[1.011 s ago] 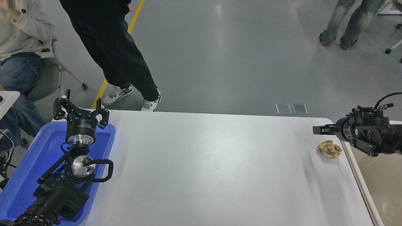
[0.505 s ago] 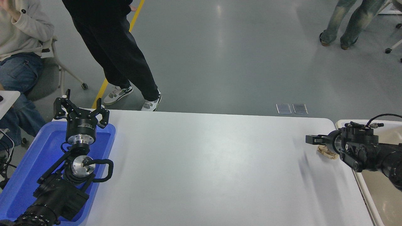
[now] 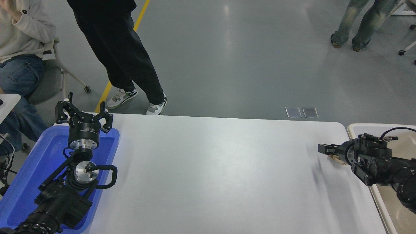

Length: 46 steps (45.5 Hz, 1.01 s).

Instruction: Pick up paper ball place in dustbin

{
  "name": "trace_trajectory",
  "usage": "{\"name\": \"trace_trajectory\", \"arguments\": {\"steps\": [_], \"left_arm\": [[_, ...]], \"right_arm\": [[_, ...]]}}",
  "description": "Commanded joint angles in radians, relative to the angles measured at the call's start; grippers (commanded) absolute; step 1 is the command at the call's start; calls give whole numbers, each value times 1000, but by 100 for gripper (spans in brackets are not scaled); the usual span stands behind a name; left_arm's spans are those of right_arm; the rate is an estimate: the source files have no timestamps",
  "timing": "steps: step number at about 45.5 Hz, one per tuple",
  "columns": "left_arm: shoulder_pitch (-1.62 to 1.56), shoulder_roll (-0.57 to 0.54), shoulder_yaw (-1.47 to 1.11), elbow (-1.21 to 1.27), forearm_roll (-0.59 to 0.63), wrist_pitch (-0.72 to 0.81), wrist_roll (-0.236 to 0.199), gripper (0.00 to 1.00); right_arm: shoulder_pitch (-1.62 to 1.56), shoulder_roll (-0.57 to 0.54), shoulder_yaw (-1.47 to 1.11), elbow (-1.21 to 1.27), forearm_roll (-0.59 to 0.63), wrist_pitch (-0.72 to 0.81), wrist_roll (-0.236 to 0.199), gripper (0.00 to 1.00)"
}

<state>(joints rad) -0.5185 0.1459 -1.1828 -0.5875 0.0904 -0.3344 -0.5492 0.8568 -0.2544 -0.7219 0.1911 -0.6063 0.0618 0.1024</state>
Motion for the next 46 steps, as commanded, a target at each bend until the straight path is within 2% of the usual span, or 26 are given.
{"name": "trace_trajectory", "arguments": {"steps": [1, 19, 31, 36, 40, 45, 46], "left_arm": [[0, 1, 0, 0, 0, 0, 0, 99], [0, 1, 0, 0, 0, 0, 0, 99], [0, 0, 0, 0, 0, 0, 0, 99], [0, 0, 0, 0, 0, 0, 0, 99], [0, 0, 0, 0, 0, 0, 0, 99], [0, 0, 0, 0, 0, 0, 0, 99], [0, 0, 0, 0, 0, 0, 0, 99]], "right_arm": [[-24, 9, -5, -22, -1, -2, 0, 100], [-41, 37, -8, -50, -3, -23, -1, 97], [-41, 41, -10, -50, -4, -23, -7, 85], [-41, 41, -10, -50, -12, -23, -9, 73], [-44, 41, -10, -50, -16, -22, -9, 46], [-48, 41, -19, -50, -47, -20, -10, 24], [-48, 40, -27, -50, -55, -20, -9, 22]]}}
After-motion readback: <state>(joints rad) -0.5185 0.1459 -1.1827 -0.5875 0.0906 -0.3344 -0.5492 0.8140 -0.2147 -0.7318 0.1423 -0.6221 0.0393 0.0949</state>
